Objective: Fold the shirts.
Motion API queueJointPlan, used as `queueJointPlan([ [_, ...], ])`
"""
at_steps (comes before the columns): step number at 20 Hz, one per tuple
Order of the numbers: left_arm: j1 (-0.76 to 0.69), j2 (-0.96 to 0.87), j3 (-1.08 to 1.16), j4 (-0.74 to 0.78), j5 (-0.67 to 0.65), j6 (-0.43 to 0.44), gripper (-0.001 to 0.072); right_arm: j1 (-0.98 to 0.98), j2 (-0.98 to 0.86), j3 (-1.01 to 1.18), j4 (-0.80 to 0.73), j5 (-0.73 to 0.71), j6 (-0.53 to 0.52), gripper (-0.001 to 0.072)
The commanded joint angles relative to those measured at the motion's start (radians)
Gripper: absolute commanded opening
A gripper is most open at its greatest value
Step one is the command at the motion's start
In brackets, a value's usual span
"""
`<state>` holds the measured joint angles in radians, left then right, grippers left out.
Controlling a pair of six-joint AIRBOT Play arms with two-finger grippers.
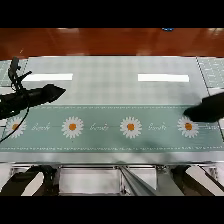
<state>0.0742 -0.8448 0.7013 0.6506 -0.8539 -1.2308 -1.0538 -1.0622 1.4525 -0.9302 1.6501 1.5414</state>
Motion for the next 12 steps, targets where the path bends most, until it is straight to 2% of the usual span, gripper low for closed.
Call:
queueJointPlan([
  [1,0.0,-0.023,0.0,-0.005,0.037,0.02,0.002,-0.177,0.119,-0.208,-0.231,0.068,0.054,0.0023],
  [4,0.0,-0.054,0.0,-0.005,0.037,0.039,0.002,-0.219,0.195,-0.372,-0.515,0.088,0.087,0.0023],
  [6,0.0,-0.074,0.0,-0.005,0.031,0.045,0.002,-0.221,0.212,-0.427,-0.733,0.092,0.148,0.0026],
  [7,0.0,-0.083,0.0,-0.005,0.031,0.054,0.002,-0.22,0.21,-0.436,-0.818,0.098,0.186,0.0099],
  [8,0.0,-0.089,0.0,-0.005,0.032,0.061,0.002,-0.22,0.205,-0.437,-0.869,0.097,0.2,0.0334],
  [9,0.0,-0.097,0.0,-0.005,0.034,0.061,0.002,-0.22,0.2,-0.436,-0.879,0.092,0.2,0.042],
  [12,0.002,-0.132,0.039,-0.005,0.069,0.09,0.002,-0.22,0.167,-0.409,-0.758,0.075,0.196,0.0417],
])
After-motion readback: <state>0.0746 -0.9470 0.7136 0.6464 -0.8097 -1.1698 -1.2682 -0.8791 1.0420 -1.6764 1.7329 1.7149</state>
